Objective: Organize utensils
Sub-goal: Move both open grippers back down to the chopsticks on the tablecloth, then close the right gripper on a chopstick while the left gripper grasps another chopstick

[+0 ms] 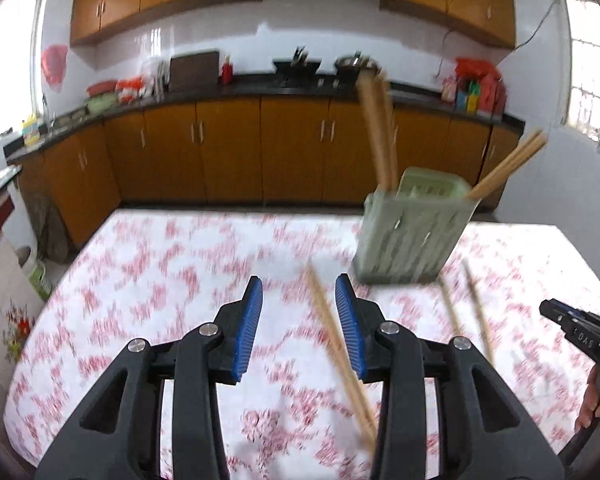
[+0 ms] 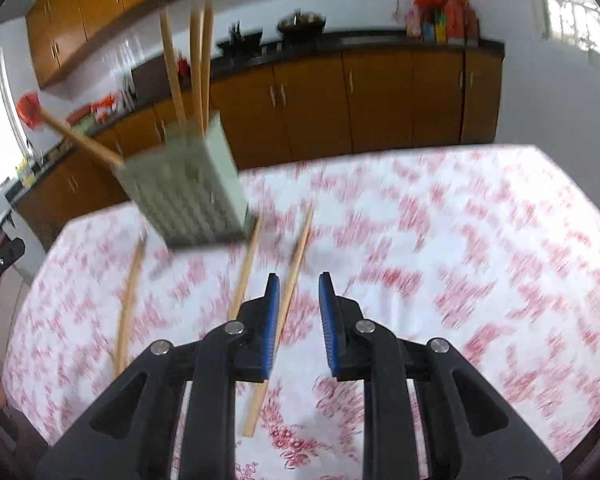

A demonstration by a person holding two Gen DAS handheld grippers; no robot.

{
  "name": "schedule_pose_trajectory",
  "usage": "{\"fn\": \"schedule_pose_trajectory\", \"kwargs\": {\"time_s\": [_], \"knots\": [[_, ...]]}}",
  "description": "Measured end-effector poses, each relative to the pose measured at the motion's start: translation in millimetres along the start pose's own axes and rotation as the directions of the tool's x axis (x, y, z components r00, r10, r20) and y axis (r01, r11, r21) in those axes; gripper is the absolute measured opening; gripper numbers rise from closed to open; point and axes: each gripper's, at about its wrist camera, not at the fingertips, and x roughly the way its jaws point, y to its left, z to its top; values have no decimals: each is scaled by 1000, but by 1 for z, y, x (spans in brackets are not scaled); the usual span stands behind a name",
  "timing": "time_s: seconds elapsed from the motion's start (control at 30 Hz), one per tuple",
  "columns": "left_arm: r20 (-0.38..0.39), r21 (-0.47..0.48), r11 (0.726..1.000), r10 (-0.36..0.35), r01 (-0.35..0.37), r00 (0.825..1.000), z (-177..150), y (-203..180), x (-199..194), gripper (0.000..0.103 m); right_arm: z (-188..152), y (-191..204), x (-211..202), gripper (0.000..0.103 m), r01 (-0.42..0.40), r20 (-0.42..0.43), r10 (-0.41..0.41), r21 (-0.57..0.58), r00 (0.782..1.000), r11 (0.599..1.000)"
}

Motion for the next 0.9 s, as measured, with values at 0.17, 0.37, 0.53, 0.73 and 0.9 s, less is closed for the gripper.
{"fn": "schedule_pose_trajectory", "kwargs": {"time_s": [0.17, 0.37, 0.53, 0.73, 0.9], "knots": [[-68, -23, 1000, 12, -14, 998, -24, 6, 18, 39, -19, 15, 37, 21, -27, -102, 26, -6, 994, 1000], [-137, -55, 998, -23, 16, 990, -41, 11, 34, 39, -28, 32, 68, 21, 1, -166, -9, -47, 986, 999], [-177, -60, 997, -67, 57, 982, -51, 5, 43, 39, -31, 30, 71, 10, 48, -155, -59, -73, 986, 996], [-230, -83, 989, -140, 124, 963, -61, -9, 55, 36, -22, -2, 69, 8, 107, -143, -102, 29, 985, 994], [-271, -83, 986, -161, 143, 949, -68, -22, 64, 25, -22, -6, 66, 8, 112, -141, -107, 26, 984, 993]]}}
